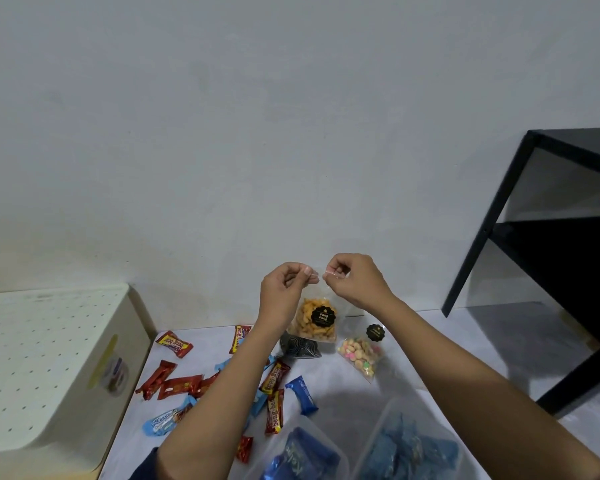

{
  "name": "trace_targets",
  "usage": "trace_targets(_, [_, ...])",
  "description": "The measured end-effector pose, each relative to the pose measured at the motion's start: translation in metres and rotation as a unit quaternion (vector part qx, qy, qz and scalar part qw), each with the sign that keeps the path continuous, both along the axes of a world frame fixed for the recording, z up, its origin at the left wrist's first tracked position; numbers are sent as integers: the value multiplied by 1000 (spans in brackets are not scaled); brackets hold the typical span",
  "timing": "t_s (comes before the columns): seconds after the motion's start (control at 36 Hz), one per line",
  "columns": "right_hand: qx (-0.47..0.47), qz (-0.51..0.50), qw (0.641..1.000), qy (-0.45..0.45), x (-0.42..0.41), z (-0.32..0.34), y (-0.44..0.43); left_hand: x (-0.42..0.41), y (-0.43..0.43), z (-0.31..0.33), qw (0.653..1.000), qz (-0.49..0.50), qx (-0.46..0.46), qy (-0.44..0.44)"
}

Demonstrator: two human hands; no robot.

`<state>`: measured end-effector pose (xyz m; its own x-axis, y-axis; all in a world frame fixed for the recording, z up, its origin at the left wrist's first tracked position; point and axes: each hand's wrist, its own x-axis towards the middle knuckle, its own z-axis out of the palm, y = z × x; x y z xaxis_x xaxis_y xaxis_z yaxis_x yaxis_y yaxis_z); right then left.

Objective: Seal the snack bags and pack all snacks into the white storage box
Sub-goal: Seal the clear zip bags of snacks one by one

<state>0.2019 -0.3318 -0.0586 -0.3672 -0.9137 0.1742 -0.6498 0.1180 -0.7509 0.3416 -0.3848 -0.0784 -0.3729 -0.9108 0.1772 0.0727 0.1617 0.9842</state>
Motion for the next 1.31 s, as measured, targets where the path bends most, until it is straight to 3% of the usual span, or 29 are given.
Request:
trace_targets(0.25, [-11,51,994,-100,-3,-1,2,2,-2,0,1000,21,5,8])
trace_targets(0.69, [-4,32,999,-29,3,-2,0,6,2,-1,1000,-10,23,17])
trace_targets(0.97, [38,70,995,-64,-7,3,9,9,-1,-6,999,28,36,29])
trace_targets(1.31, [30,53,996,-65,-13,1,14,12,1,-5,997,-64,-4,-51])
